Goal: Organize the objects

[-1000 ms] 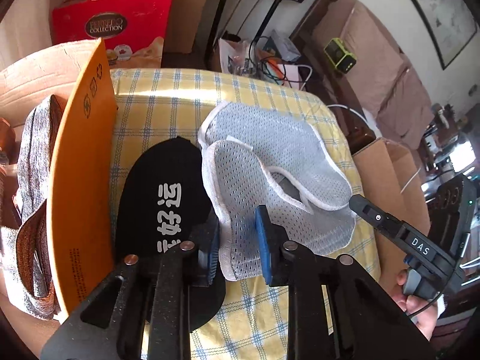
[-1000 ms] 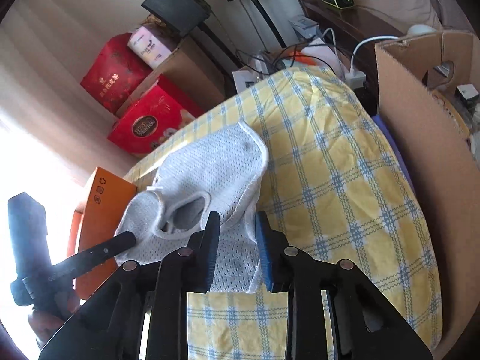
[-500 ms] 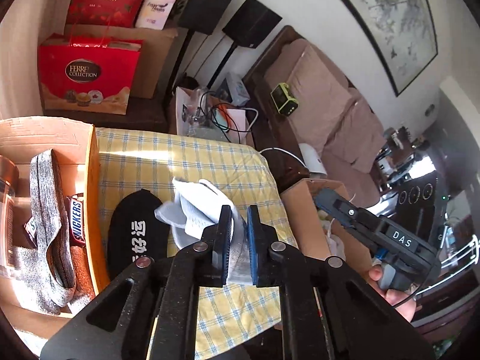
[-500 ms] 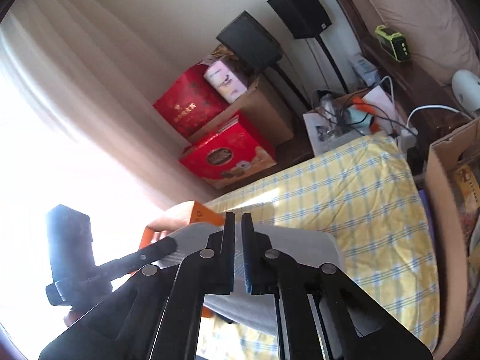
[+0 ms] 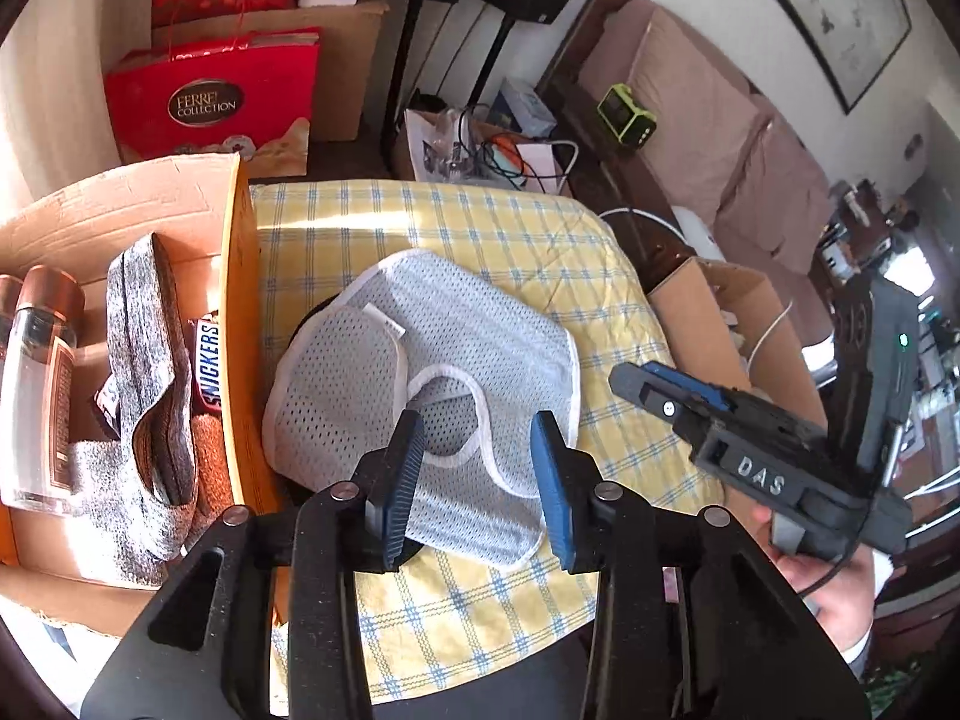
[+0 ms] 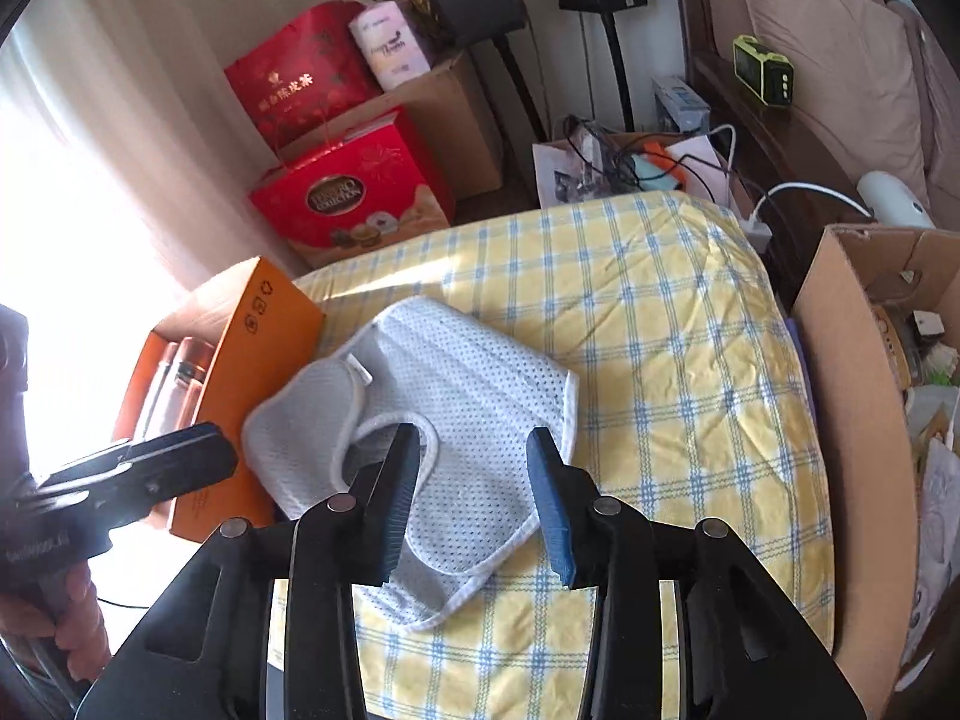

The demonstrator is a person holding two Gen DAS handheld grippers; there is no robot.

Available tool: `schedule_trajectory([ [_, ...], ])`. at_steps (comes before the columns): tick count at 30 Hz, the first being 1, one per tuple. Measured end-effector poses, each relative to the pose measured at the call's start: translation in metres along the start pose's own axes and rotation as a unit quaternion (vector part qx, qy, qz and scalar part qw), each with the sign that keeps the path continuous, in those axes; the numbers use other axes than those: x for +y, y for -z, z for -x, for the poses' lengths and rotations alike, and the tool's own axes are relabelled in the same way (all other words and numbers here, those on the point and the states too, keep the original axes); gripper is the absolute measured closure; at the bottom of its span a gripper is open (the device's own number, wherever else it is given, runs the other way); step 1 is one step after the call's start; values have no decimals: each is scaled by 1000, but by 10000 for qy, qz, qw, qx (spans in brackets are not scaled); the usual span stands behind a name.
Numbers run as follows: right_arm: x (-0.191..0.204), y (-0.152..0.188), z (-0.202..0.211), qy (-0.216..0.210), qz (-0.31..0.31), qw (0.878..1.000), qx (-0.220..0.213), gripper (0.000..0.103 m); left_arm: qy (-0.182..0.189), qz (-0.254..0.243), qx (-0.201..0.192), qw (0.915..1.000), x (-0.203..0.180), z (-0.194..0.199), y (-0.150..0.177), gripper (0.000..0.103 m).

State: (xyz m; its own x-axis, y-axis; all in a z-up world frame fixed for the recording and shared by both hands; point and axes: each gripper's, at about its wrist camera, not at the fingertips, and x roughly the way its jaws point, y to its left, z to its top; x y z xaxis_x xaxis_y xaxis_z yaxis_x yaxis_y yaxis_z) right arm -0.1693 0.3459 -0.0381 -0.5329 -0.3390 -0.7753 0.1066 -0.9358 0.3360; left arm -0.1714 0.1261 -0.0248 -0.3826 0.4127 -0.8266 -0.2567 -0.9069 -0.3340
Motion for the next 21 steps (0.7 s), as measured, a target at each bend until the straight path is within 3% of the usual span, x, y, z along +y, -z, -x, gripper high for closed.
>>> schedule_trajectory([
  [5, -22, -3, -20, 163, -179, 9997, 98, 58, -188, -19, -231, 9996, 2, -3, 34, 57],
  [11, -39, -19, -39, 138, -258, 9996, 54, 50, 56, 315, -570, 9979, 5, 4, 71, 46],
  [18, -39, -49, -71, -112, 167, 9997, 162, 49, 65, 520, -492, 9974, 1, -14, 99, 46],
  [21, -35, -61, -86, -466, 382, 9972, 439, 47, -24, 624, -536, 9966, 0, -21, 103, 46],
])
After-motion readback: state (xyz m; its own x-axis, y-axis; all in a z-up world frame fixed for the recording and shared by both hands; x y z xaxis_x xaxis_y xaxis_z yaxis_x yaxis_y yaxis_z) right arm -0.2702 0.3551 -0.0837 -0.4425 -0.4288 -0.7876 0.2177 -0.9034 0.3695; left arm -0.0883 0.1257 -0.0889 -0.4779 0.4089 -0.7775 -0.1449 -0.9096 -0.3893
